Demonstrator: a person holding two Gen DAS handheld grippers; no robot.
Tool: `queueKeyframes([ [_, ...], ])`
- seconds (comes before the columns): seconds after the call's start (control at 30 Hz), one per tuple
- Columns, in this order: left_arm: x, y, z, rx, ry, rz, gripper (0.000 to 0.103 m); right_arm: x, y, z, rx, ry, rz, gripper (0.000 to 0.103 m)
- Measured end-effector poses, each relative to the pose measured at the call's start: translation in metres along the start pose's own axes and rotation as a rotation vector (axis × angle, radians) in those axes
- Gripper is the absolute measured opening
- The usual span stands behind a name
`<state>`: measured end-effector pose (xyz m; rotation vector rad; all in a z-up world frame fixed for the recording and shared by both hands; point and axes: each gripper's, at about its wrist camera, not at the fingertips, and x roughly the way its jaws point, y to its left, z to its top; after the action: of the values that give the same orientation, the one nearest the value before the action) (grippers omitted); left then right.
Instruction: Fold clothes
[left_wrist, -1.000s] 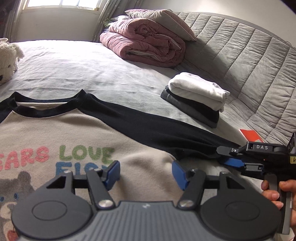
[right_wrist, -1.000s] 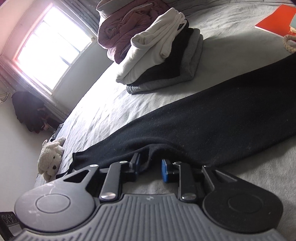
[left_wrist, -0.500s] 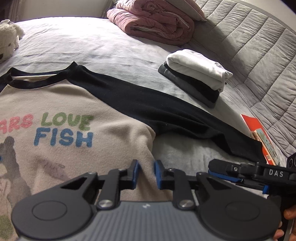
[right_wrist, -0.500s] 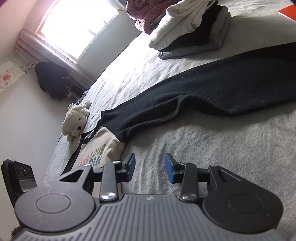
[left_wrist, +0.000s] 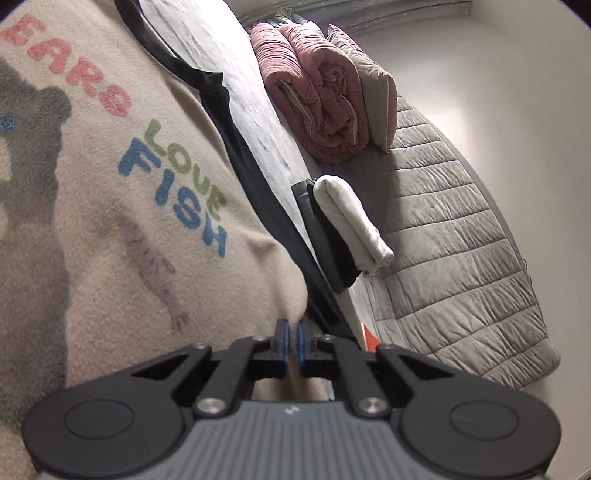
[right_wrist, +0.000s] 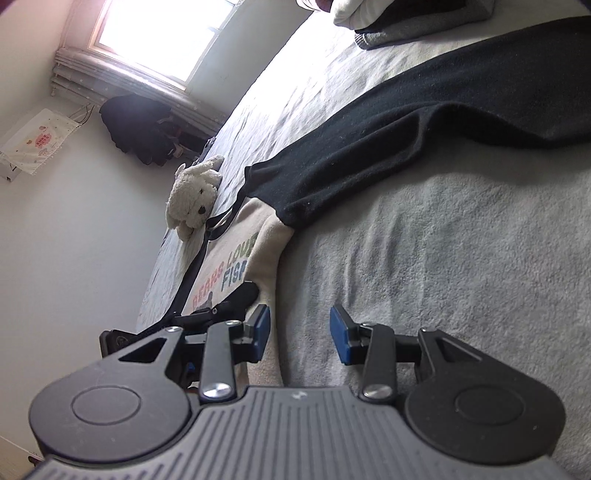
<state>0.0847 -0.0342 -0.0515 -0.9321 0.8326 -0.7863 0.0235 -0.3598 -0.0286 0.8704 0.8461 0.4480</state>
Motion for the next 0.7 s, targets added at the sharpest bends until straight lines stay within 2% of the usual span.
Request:
queueKeyframes([
  [0.1,0.000,0.001,-0.001,-0.027,0.005,-0.031,0.004,0.006,0.001,-0.001,0.018,0.032,0.041,0.041],
  [0.23,0.005,-0.003,-0.002,-0.001,0.018,-0.008,0.004,0.013,0.003,-0.004,0.025,0.060,0.071,0.040],
  [0.27,0.007,-0.006,-0.002,0.012,0.021,0.009,0.005,0.014,0.004,-0.005,0.025,0.065,0.075,0.030],
  [0.3,0.009,-0.009,-0.001,0.029,0.026,0.028,0.005,0.015,0.005,-0.006,0.025,0.066,0.068,0.011],
  [0.53,0.020,-0.042,0.008,0.178,0.033,0.131,0.008,-0.013,0.019,-0.011,-0.060,-0.044,-0.067,0.011],
  [0.7,0.036,-0.079,0.026,0.346,0.065,0.268,0.008,-0.020,0.043,-0.024,-0.193,-0.097,-0.172,0.011],
])
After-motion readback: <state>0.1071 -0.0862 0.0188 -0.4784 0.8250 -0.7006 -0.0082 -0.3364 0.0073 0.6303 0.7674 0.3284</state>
